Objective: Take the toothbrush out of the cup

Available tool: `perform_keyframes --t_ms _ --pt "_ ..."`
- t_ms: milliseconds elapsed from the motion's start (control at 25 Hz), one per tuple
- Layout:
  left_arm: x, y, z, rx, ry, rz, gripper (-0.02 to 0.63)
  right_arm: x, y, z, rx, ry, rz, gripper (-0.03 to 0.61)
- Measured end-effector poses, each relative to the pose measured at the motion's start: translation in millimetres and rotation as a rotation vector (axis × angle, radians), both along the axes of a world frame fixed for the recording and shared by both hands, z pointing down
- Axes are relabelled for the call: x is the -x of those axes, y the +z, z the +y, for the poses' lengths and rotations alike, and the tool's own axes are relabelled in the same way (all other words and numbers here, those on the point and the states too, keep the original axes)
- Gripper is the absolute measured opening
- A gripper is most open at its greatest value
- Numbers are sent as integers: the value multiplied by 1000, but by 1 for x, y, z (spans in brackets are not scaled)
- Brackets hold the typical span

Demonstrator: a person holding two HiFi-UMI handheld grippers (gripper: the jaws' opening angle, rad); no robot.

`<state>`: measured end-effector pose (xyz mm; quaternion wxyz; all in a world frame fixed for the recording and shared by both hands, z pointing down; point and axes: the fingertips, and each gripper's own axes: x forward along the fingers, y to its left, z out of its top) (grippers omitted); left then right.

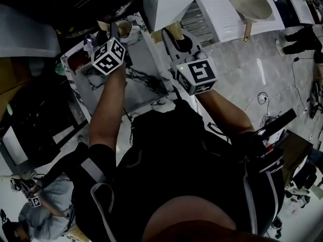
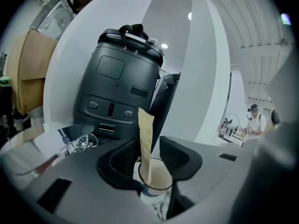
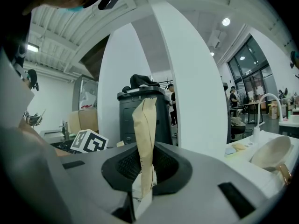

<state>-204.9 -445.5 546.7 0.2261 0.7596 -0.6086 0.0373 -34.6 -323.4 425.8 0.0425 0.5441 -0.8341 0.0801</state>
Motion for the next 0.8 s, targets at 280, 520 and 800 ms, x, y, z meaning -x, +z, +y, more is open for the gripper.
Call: perform_keyframes --t_ms 280,520,800 --pt "-3 -1 -4 -18 4 12 41 -5 4 2 12 13 -1 51" --pt "-5 -28 3 -79 25 18 35 -5 -2 4 8 11 -22 51" --pt "-7 -84 28 -213 65 -8 34 -3 -21 4 -34 -14 -40 51"
